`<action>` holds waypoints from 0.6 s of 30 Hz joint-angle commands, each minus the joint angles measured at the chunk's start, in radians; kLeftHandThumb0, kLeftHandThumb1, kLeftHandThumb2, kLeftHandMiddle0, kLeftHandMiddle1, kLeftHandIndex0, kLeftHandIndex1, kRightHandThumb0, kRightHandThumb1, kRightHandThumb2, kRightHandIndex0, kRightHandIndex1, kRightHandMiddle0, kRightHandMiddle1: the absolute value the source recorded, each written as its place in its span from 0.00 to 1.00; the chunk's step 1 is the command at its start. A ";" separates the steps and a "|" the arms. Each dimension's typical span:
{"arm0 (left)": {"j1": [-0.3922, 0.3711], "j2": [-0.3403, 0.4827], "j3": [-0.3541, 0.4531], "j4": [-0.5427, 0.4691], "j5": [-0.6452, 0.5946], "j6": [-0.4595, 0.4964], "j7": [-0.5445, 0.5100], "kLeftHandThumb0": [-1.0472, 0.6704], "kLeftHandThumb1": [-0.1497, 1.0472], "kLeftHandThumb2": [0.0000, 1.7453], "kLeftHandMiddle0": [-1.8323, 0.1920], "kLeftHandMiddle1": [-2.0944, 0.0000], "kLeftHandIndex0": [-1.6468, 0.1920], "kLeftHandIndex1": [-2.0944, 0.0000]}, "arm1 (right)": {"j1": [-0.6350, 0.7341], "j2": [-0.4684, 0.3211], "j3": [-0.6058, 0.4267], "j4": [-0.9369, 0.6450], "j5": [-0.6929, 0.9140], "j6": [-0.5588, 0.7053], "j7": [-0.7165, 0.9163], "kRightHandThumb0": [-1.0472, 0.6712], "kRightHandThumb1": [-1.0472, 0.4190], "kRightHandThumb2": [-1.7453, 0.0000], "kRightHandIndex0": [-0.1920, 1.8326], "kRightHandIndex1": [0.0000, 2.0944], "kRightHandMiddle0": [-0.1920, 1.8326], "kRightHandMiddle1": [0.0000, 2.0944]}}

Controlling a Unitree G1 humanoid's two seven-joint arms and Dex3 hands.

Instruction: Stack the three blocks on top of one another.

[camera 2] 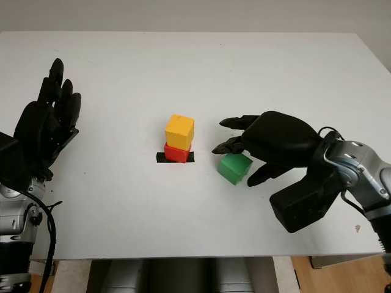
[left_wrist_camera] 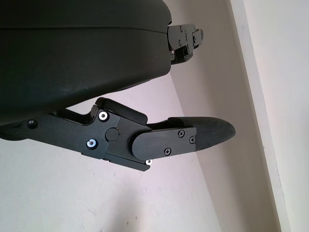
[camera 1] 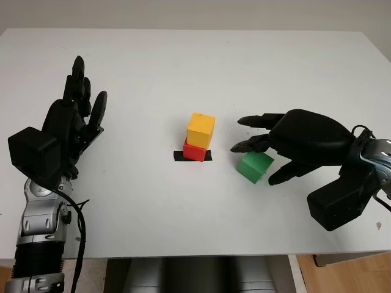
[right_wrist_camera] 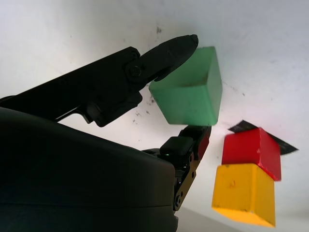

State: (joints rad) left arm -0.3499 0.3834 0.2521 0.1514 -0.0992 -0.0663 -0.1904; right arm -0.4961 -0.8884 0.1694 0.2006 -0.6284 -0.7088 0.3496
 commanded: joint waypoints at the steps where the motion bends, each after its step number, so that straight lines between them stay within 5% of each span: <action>1: 0.010 0.009 0.003 -0.002 -0.001 -0.012 -0.004 0.23 1.00 0.29 0.98 0.97 0.98 0.98 | -0.021 0.008 -0.004 0.016 0.001 -0.025 -0.036 0.32 0.12 0.96 0.28 0.05 0.48 0.11; 4: 0.011 0.008 0.001 -0.001 0.002 -0.013 -0.004 0.22 1.00 0.29 0.98 0.97 0.98 0.98 | -0.029 0.008 0.000 0.037 0.002 -0.046 -0.057 0.35 0.10 0.97 0.31 0.04 0.40 0.38; 6: 0.012 0.009 -0.001 0.001 0.005 -0.021 -0.006 0.23 1.00 0.29 0.99 0.98 0.98 0.98 | -0.032 0.007 0.002 0.051 0.005 -0.057 -0.065 0.37 0.10 0.97 0.32 0.04 0.38 0.47; 18: 0.010 0.004 -0.008 0.021 0.021 -0.050 -0.004 0.23 1.00 0.31 0.99 0.97 0.98 0.98 | -0.047 0.042 -0.012 0.112 0.109 -0.010 -0.039 0.38 0.10 0.97 0.33 0.04 0.37 0.58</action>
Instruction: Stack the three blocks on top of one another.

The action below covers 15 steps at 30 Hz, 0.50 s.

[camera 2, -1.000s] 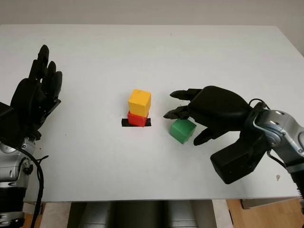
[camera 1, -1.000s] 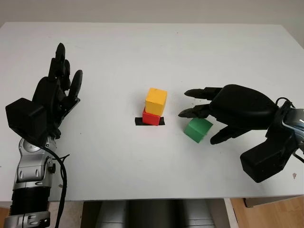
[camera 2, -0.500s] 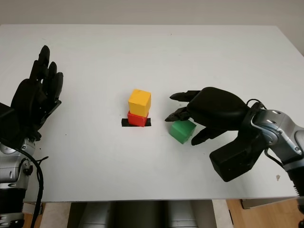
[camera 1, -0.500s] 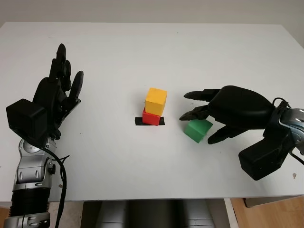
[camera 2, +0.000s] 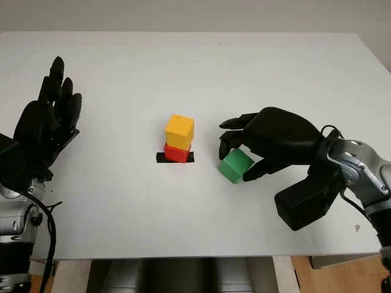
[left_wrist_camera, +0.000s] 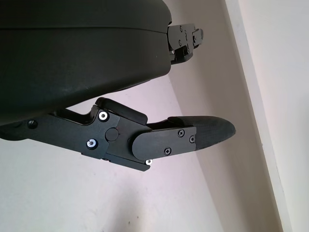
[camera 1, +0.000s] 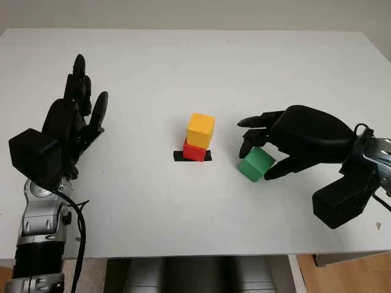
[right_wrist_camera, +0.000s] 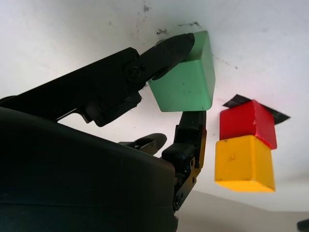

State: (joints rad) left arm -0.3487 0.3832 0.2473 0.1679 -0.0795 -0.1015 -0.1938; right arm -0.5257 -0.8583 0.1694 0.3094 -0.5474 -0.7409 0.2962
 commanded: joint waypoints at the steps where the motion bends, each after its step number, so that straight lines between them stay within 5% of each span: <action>1: 0.008 0.002 -0.003 0.007 0.002 -0.016 0.001 0.23 1.00 0.31 0.99 0.97 0.98 0.98 | -0.019 0.019 -0.017 0.000 0.057 0.054 0.037 0.38 0.09 0.97 0.32 0.03 0.35 0.60; 15: 0.005 -0.001 -0.009 0.015 0.011 -0.022 0.005 0.23 1.00 0.31 0.99 0.97 0.99 0.98 | -0.049 0.065 -0.089 0.004 0.189 0.209 0.055 0.39 0.11 0.97 0.33 0.04 0.35 0.59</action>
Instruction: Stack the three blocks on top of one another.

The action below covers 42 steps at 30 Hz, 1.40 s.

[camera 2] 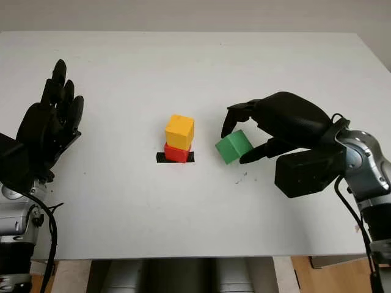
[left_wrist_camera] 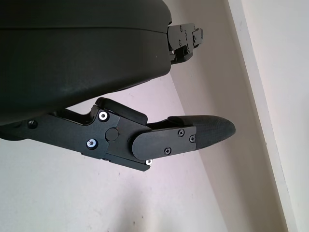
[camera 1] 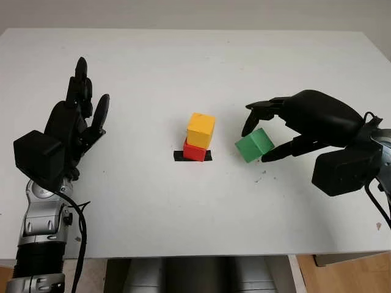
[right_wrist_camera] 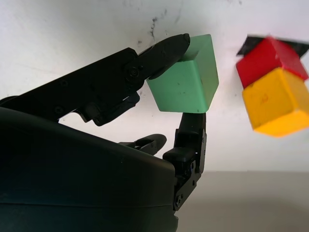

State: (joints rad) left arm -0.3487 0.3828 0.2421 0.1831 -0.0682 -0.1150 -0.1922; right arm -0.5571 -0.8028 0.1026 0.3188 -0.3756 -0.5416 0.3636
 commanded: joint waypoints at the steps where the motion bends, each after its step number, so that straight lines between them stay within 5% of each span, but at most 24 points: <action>1: 0.005 -0.001 -0.003 -0.001 -0.003 -0.010 0.003 0.23 1.00 0.31 0.99 0.97 0.99 0.98 | -0.017 0.020 -0.031 -0.011 0.028 0.027 -0.018 0.39 0.11 0.97 0.33 0.04 0.35 0.59; 10: 0.012 -0.003 -0.005 -0.008 0.003 0.000 0.015 0.23 1.00 0.31 0.99 0.98 0.99 0.98 | -0.015 0.128 -0.120 -0.164 0.247 0.417 0.057 0.37 0.09 0.97 0.31 0.02 0.31 0.62; 17: 0.015 0.001 -0.007 -0.006 0.009 0.003 0.020 0.23 1.00 0.31 1.00 0.98 0.99 0.98 | -0.036 0.271 -0.177 -0.244 0.431 0.667 0.045 0.40 0.05 0.97 0.25 0.00 0.21 0.81; 27: 0.023 -0.001 0.003 -0.016 0.004 0.004 0.025 0.23 1.00 0.30 1.00 0.97 0.99 0.98 | -0.046 0.450 -0.238 -0.377 0.686 1.005 -0.014 0.38 0.00 0.93 0.18 0.00 0.10 0.91; 42: 0.037 0.005 0.006 -0.033 0.004 0.010 0.022 0.23 1.00 0.31 1.00 0.98 1.00 0.98 | 0.003 0.658 -0.241 -0.345 0.810 1.075 -0.117 0.38 0.00 0.91 0.18 0.01 0.10 0.92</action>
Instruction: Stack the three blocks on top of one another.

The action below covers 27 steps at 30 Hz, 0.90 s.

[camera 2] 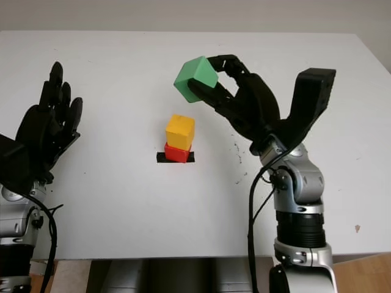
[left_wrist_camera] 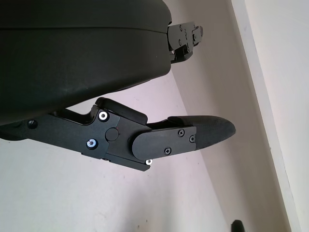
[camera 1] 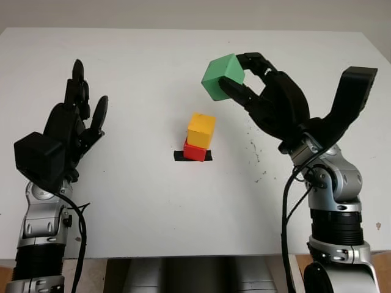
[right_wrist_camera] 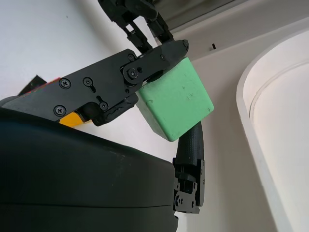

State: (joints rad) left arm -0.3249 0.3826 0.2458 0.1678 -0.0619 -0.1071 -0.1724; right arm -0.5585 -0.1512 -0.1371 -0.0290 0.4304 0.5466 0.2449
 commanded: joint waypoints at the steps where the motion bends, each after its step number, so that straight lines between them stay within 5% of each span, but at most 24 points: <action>1: 0.014 0.003 0.002 -0.019 -0.001 0.001 0.005 0.23 1.00 0.31 1.00 0.98 1.00 0.98 | 0.003 0.014 0.000 0.008 0.004 -0.006 -0.003 0.38 0.00 0.92 0.18 0.01 0.11 0.91; 27: 0.017 -0.011 -0.005 -0.021 0.001 -0.001 0.023 0.24 1.00 0.31 1.00 0.98 0.99 0.97 | 0.004 -0.028 0.080 0.031 -0.128 -0.035 0.050 0.33 0.05 0.97 0.22 0.03 0.22 0.84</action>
State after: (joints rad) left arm -0.3193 0.3757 0.2444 0.1621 -0.0634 -0.0999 -0.1541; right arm -0.5534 -0.1661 -0.0621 0.0343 0.3090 0.5206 0.2901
